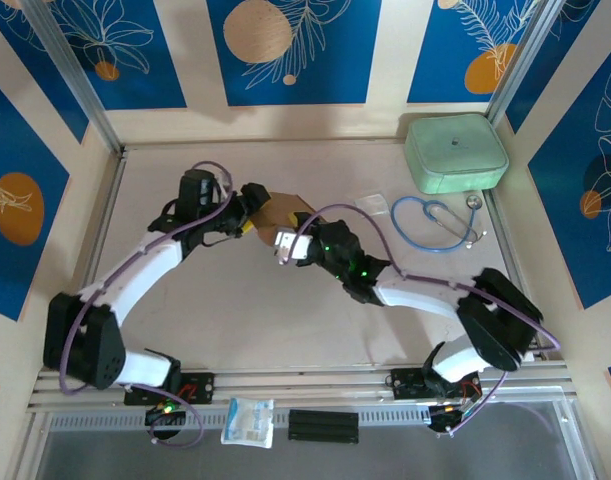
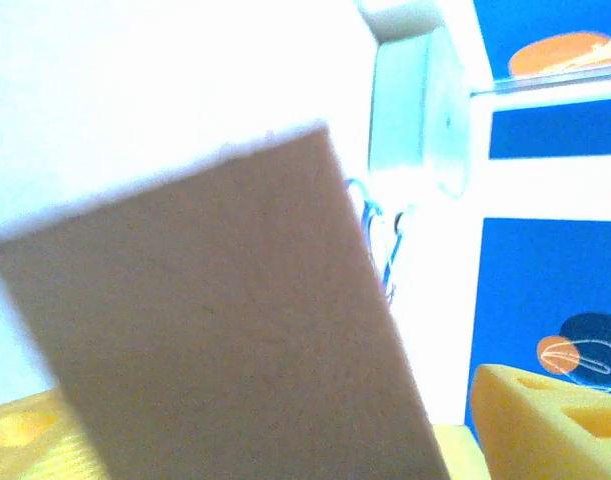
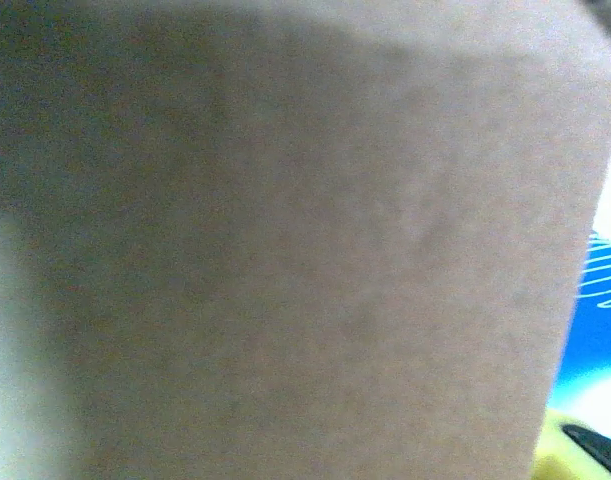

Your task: Fold the paper box

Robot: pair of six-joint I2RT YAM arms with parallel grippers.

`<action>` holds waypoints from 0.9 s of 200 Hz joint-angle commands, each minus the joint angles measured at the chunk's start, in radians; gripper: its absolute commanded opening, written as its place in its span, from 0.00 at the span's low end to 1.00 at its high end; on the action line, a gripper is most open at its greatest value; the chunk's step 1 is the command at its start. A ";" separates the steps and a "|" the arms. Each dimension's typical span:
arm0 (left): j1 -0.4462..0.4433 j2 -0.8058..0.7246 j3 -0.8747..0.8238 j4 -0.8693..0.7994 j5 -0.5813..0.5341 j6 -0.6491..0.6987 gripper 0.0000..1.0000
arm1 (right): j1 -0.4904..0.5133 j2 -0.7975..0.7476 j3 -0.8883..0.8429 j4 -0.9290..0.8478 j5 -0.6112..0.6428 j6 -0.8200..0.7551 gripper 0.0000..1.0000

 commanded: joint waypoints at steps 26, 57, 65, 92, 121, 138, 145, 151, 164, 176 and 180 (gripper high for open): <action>0.026 -0.280 0.105 -0.237 -0.373 0.527 0.86 | -0.138 -0.126 0.381 -1.057 -0.427 0.165 0.39; 0.028 -0.435 0.055 -0.292 -0.388 0.826 0.82 | -0.142 0.036 0.732 -1.597 -0.465 0.113 0.42; 0.027 -0.468 0.036 -0.290 -0.348 0.867 0.82 | -0.139 0.088 0.813 -1.693 -0.474 0.108 0.42; 0.028 -0.504 0.020 -0.337 -0.295 0.905 0.84 | -0.126 0.284 1.028 -1.886 -0.487 0.096 0.40; 0.027 -0.495 0.007 -0.361 -0.256 0.896 0.85 | -0.104 0.431 1.095 -1.849 -0.420 0.072 0.41; 0.028 -0.483 0.000 -0.370 -0.244 0.888 0.85 | -0.093 0.480 1.089 -1.771 -0.375 0.078 0.44; 0.028 -0.481 -0.008 -0.369 -0.241 0.883 0.85 | -0.091 0.494 1.086 -1.748 -0.366 0.082 0.45; 0.027 -0.479 -0.016 -0.365 -0.237 0.876 0.85 | -0.088 0.505 1.085 -1.734 -0.367 0.084 0.46; 0.028 -0.477 -0.042 -0.347 -0.223 0.858 0.85 | -0.085 0.515 1.077 -1.707 -0.380 0.091 0.48; 0.028 -0.475 -0.066 -0.328 -0.203 0.844 0.85 | -0.082 0.519 1.073 -1.698 -0.397 0.093 0.52; 0.027 -0.473 -0.072 -0.325 -0.195 0.840 0.85 | -0.081 0.517 1.071 -1.695 -0.399 0.095 0.56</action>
